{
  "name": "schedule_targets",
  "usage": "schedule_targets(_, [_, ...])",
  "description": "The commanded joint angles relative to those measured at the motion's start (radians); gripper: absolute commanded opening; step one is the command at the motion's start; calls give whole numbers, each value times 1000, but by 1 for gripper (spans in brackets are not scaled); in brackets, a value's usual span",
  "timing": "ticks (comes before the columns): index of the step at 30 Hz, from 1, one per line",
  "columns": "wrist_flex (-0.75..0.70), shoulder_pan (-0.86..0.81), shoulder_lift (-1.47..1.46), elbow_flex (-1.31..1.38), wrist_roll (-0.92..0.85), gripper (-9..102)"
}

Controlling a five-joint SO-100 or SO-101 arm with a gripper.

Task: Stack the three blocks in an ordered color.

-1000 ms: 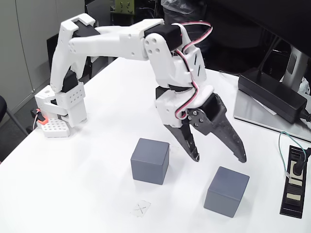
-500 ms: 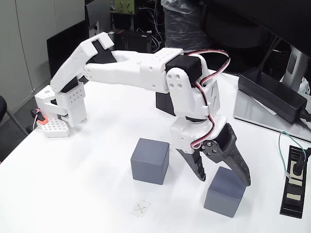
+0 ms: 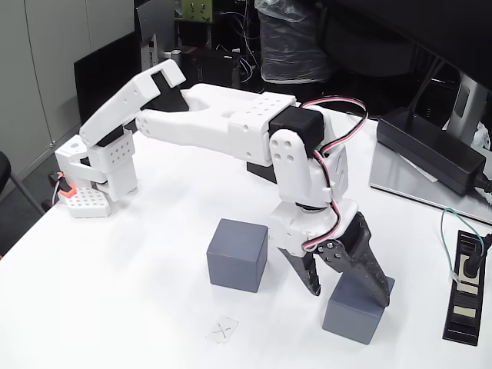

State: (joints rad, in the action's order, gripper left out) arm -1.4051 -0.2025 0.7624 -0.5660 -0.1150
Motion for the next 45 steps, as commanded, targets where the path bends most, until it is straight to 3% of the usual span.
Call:
schedule_targets(1, [9,5,12,43,-14,36])
schedule_targets(9, [74,6,11,32,-12,35])
schedule_targets(45, [66,9,-23,28,-12,31])
